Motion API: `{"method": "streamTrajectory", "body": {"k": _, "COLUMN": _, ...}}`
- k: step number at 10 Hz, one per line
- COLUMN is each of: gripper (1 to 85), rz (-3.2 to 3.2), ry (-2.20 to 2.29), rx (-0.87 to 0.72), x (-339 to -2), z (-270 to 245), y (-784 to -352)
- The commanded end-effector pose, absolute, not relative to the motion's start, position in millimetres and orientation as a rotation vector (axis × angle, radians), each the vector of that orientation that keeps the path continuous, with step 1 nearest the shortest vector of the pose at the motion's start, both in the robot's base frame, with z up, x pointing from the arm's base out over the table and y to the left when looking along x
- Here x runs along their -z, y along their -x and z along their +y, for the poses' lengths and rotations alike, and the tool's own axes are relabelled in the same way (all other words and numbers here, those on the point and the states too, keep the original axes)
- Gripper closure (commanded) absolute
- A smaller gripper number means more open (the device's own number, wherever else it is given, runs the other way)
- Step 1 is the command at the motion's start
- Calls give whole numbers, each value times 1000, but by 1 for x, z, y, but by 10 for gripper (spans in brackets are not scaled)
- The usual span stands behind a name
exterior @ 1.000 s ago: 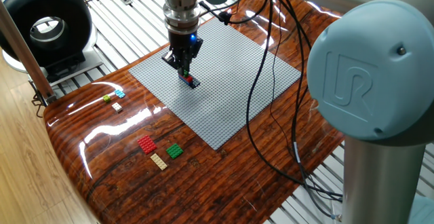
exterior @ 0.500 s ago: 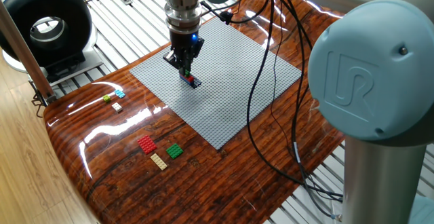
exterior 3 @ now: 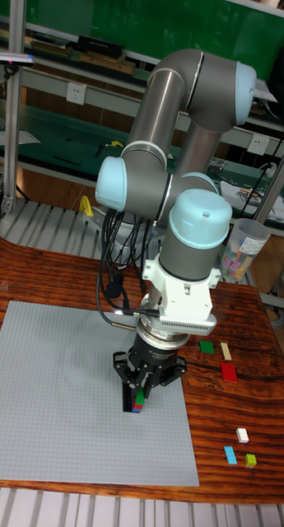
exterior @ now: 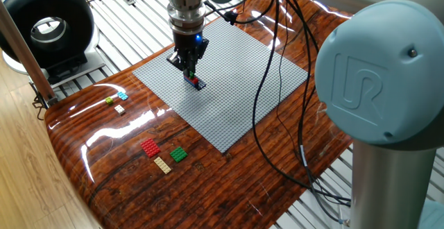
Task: Build with small Lego blocks
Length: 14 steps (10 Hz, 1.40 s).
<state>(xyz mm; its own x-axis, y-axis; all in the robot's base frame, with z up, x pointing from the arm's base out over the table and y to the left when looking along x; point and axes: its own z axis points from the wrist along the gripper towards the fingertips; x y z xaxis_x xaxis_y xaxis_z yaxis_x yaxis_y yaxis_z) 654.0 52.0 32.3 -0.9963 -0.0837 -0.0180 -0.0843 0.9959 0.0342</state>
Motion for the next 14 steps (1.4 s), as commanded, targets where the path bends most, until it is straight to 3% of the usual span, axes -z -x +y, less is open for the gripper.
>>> {"method": "streamTrajectory", "body": {"k": 1, "gripper": 843, "rz": 3113, "ry": 144, "rx": -71, "x": -31, "z": 50, "y": -656}}
{"method": "streamTrajectory", "body": {"k": 9, "gripper": 840, "rz": 3122, "ry": 164, "rx": -24, "x": -33, "z": 42, "y": -653}}
{"method": "streamTrajectory", "body": {"k": 11, "gripper": 700, "rz": 3131, "ry": 170, "rx": -23, "x": -35, "z": 45, "y": -653}}
{"method": "streamTrajectory", "body": {"k": 14, "gripper": 623, "rz": 3124, "ry": 200, "rx": -36, "x": -33, "z": 44, "y": -654}}
